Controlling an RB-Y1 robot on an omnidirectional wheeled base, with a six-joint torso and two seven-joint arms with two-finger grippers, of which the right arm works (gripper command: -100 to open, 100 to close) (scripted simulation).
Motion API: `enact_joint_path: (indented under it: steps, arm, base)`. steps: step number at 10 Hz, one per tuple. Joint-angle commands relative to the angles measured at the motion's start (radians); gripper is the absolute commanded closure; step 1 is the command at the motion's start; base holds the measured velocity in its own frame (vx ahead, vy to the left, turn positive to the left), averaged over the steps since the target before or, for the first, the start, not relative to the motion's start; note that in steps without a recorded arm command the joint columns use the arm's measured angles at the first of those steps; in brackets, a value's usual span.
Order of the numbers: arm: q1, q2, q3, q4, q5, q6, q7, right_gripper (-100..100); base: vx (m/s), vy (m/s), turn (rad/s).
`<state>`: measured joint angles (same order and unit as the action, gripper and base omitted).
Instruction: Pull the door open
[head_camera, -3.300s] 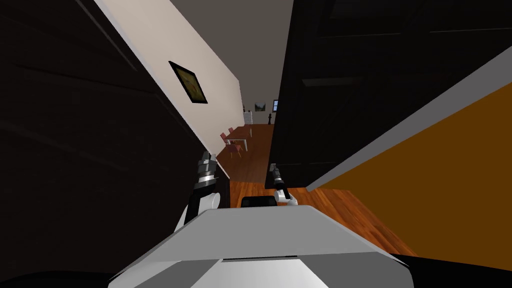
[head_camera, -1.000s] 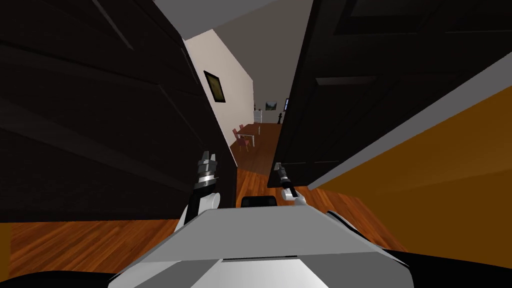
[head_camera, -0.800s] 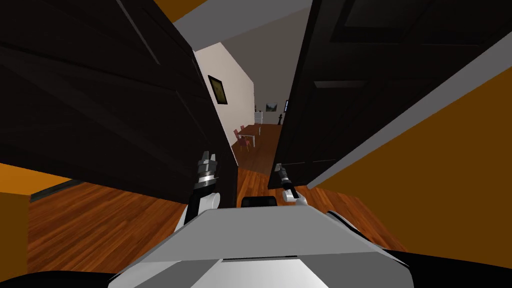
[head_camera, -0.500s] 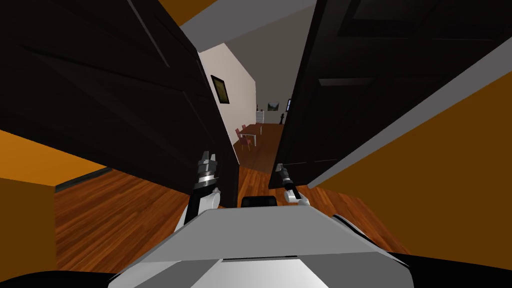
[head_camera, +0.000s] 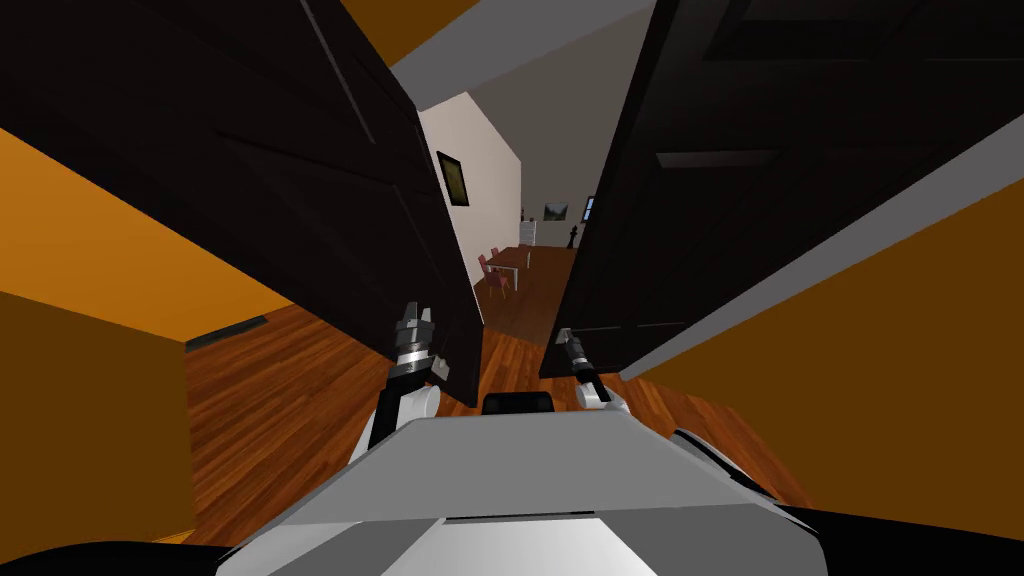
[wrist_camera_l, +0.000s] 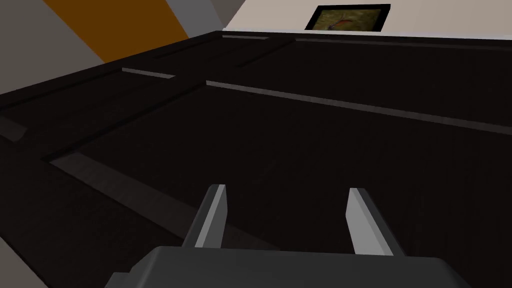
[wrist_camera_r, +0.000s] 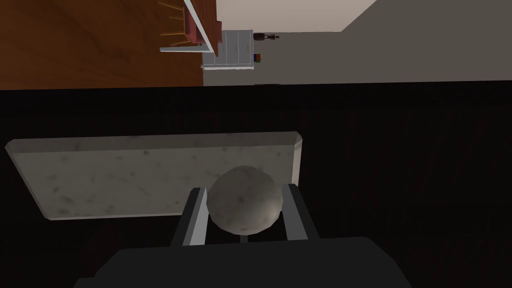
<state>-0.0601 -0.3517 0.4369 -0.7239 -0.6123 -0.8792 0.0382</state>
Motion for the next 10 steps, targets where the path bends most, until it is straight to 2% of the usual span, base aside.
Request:
enact_joint_path:
  steps: [1, 2, 3, 6, 7, 8, 10]
  arm:
    - [0.006, -0.029, 0.004, 0.02, -0.003, -0.017, -0.033, 100]
    - [0.014, -0.051, 0.011, 0.024, -0.004, -0.029, -0.058, 100]
    - [0.016, -0.059, 0.014, 0.026, -0.004, -0.033, -0.066, 100]
    - [0.033, -0.109, 0.029, 0.037, -0.006, -0.06, -0.122, 100]
    - [0.032, -0.098, 0.028, 0.044, -0.005, -0.054, -0.111, 100]
    - [0.046, -0.121, 0.052, 0.041, -0.009, -0.078, -0.13, 100]
    - [0.062, -0.149, 0.086, 0.035, -0.015, -0.109, -0.152, 100]
  base:
    - [-0.139, 0.008, 0.189]
    - [-0.116, 0.011, 0.207]
    - [-0.077, 0.018, 0.11]
    - [0.004, 0.051, 0.144]
    - [0.034, 0.024, -0.007]
    - [-0.132, -0.02, 0.118]
    - [-0.209, -0.056, 0.192]
